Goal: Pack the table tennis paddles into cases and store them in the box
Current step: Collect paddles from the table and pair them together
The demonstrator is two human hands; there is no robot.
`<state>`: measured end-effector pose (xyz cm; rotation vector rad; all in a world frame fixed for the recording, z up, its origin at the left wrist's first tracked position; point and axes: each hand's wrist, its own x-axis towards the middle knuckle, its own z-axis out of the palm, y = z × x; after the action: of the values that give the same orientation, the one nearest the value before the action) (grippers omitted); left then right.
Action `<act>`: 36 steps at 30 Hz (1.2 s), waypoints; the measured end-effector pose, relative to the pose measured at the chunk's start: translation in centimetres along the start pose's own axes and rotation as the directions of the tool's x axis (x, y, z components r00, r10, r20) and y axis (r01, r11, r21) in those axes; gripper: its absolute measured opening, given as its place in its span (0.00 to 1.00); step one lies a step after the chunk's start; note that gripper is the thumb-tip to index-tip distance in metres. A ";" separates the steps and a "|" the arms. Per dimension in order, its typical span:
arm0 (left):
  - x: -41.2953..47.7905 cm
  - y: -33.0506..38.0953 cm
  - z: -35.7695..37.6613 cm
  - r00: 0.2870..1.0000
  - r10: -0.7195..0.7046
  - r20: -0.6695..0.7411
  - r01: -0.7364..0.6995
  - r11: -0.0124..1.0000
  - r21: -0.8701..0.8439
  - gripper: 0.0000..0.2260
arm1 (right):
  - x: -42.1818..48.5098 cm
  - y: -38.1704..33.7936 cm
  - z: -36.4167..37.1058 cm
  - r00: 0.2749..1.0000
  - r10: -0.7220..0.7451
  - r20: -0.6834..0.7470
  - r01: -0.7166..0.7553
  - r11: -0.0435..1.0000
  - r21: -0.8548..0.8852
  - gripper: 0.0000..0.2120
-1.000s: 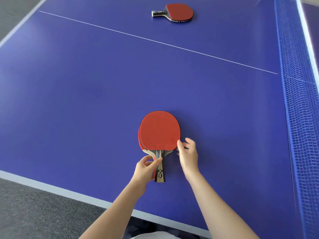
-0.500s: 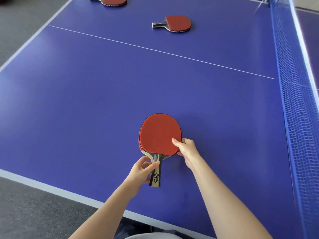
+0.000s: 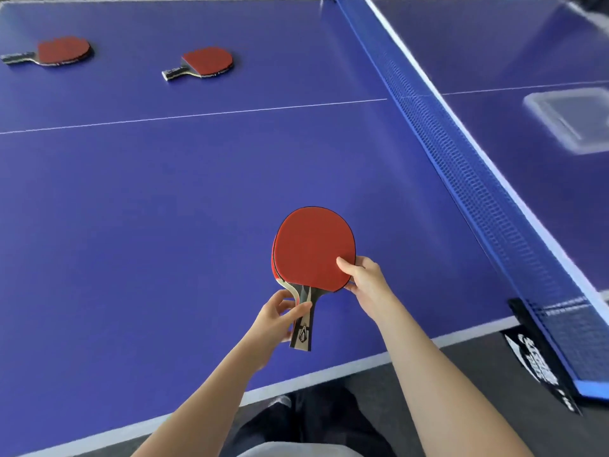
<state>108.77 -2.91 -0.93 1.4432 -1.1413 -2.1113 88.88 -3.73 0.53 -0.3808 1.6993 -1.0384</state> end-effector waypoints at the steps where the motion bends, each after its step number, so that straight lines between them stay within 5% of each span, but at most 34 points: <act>1: -0.5 -0.1 0.3 0.999 -0.005 0.037 0.004 1.000 0.026 0.14 | -1.1 0.6 -0.7 0.999 -0.006 -0.041 0.007 1.000 0.026 0.14; 5: -2.2 -1.0 2.2 0.985 -0.033 0.167 0.015 0.994 0.109 0.14 | -5.2 3.1 -3.7 0.984 0.006 -0.175 0.012 0.995 0.100 0.07; 16: -6.4 -6.0 12.2 0.896 -0.157 0.415 -0.006 0.931 0.365 0.12 | -15.8 11.4 -14.9 0.902 0.129 -0.412 0.067 0.900 0.430 0.17; 36: -17.4 -20.7 48.1 0.714 -0.328 0.619 -0.067 0.848 0.526 0.12 | -35.1 27.1 -49.0 0.692 0.297 -0.658 0.266 0.743 0.614 0.21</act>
<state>76.58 41.82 1.67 0.8935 -2.0766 -2.6985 65.22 57.87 3.80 0.6369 1.8049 -1.8732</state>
